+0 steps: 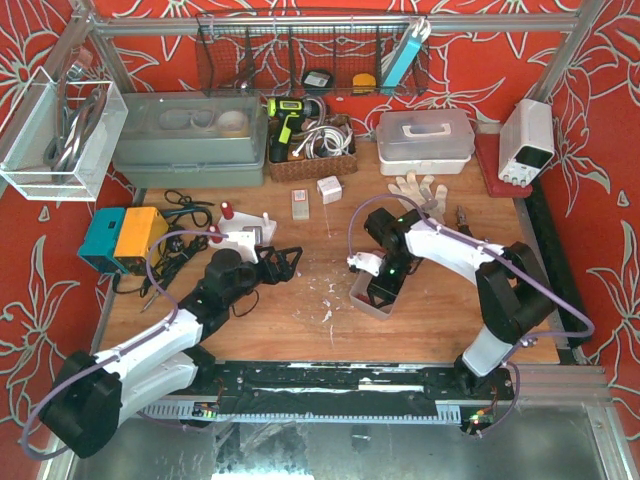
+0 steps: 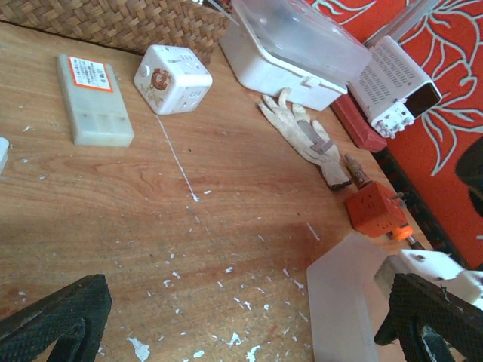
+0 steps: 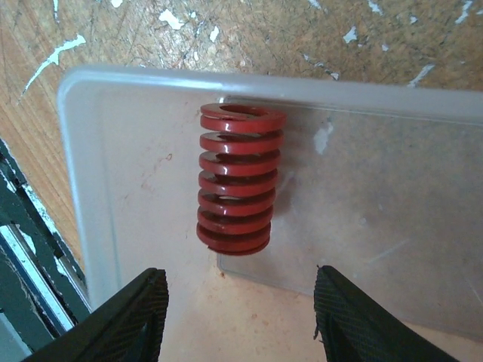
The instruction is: Install the large spring
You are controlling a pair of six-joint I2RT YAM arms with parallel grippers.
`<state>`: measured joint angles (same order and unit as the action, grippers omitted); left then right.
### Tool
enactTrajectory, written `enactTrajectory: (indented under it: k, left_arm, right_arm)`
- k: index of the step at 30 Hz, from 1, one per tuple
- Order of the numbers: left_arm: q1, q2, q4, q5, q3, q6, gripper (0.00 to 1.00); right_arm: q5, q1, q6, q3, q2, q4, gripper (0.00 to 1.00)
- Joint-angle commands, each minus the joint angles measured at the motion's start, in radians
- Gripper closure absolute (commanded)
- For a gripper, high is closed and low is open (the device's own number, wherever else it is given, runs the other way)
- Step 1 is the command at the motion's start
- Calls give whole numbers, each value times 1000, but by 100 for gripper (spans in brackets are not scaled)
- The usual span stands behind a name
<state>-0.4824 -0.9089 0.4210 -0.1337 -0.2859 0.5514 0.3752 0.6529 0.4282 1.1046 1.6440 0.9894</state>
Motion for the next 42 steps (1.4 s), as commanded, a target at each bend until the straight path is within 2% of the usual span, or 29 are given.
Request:
enactTrajectory:
  k: [1, 9, 16, 24, 31, 36, 42]
  left_arm:
    - [-8, 23, 20, -2, 2, 3, 0]
    - [-9, 28, 11, 9, 1, -3, 0]
    - [-8, 27, 5, 21, 0, -6, 0]
    - [-8, 23, -1, 34, -2, -12, 0]
    - [-9, 16, -4, 41, -2, -14, 0]
    - [-9, 14, -8, 49, -2, -12, 0]
    - [-9, 2, -19, 67, -4, -1, 0]
  right_arm:
    - [53, -7, 12, 27, 38, -14, 43]
    - [4, -7, -74, 18, 115, -129, 42]
    - [-147, -6, -99, -20, 124, -173, 45]
    - [-106, -6, -48, -73, 76, -236, 59]
    - [-145, -7, -15, -73, 96, -225, 64]
    - [-147, -7, -3, -66, 92, -216, 75]
    - [-146, -5, 4, -51, 14, -188, 96]
